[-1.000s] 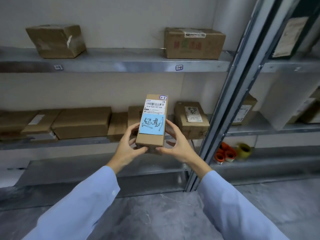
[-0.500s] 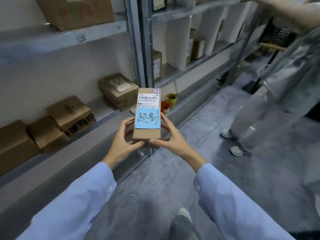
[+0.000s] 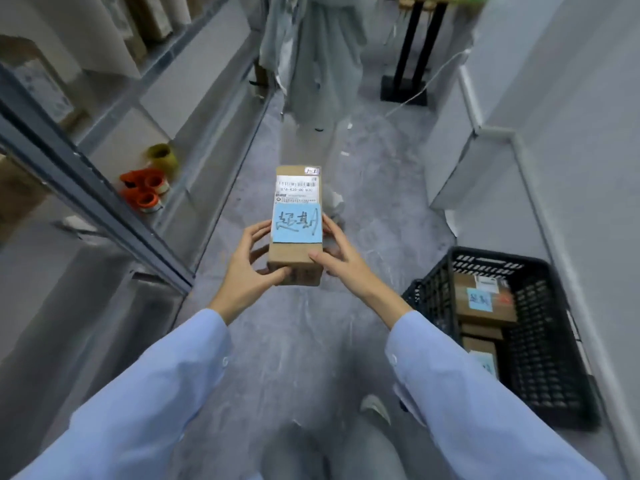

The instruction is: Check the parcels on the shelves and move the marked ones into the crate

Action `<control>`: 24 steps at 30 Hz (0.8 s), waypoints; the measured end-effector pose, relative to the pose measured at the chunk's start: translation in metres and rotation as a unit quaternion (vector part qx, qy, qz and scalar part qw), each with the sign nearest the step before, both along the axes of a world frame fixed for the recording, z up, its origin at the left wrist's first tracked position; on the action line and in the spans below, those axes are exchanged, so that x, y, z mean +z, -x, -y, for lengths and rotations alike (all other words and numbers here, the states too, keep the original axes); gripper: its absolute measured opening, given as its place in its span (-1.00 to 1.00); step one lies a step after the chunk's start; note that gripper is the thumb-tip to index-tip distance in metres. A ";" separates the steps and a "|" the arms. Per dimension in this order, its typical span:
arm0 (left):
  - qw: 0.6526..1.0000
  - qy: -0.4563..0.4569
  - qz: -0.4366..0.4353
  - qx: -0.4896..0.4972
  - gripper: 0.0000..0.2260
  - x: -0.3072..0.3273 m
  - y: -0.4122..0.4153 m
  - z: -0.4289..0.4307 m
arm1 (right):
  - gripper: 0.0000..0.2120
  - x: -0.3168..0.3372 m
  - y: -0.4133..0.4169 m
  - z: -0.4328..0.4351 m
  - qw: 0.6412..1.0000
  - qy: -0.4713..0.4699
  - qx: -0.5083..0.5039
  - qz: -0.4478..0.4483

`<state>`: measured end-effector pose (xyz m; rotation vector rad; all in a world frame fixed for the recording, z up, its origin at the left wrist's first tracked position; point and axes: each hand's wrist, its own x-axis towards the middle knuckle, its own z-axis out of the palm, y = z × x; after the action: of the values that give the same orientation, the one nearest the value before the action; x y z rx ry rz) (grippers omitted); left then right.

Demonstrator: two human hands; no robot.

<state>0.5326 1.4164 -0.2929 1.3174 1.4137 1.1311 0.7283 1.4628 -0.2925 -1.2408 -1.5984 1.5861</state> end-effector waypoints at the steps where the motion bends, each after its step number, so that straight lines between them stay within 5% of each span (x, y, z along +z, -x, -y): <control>1: 1.000 0.005 0.004 -0.015 -0.34 -0.005 -0.017 -0.004 | -0.25 -0.005 -0.019 0.002 1.000 0.010 -0.011 0.000; 16: 0.971 0.107 0.011 -0.212 -0.36 -0.088 -0.304 -0.034 | -0.34 -0.095 -0.314 0.042 0.967 0.140 -0.212 -0.033; 24: 0.929 0.105 -0.225 -0.273 -0.36 -0.152 -0.384 -0.045 | -0.37 -0.168 -0.443 0.060 0.944 0.208 -0.256 0.002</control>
<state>0.9161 1.4615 -0.4453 1.7357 1.3042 0.3068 1.1710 1.4027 -0.4610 -1.7072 -0.8466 1.6050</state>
